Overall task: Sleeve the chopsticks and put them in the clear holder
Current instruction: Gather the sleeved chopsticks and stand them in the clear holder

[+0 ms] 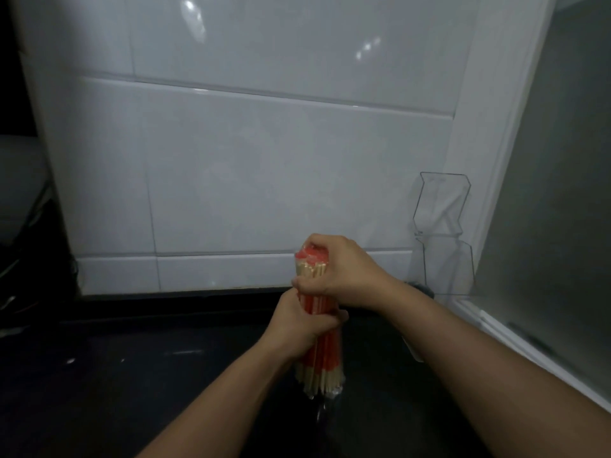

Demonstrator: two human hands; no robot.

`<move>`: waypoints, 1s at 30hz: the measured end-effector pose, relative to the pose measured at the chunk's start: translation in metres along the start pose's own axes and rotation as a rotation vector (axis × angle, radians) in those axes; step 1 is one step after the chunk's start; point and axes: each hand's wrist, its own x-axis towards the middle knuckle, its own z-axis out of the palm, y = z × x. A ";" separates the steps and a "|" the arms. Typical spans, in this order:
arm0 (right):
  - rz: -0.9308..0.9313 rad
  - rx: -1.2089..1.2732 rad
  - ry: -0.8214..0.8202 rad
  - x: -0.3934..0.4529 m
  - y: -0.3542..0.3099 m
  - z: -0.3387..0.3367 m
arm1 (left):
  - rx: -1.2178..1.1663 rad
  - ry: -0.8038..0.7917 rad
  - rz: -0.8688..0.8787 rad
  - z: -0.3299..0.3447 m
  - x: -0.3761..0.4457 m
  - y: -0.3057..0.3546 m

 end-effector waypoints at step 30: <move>0.047 -0.198 0.360 0.001 0.057 -0.221 | 0.232 -0.218 0.319 0.135 0.102 0.121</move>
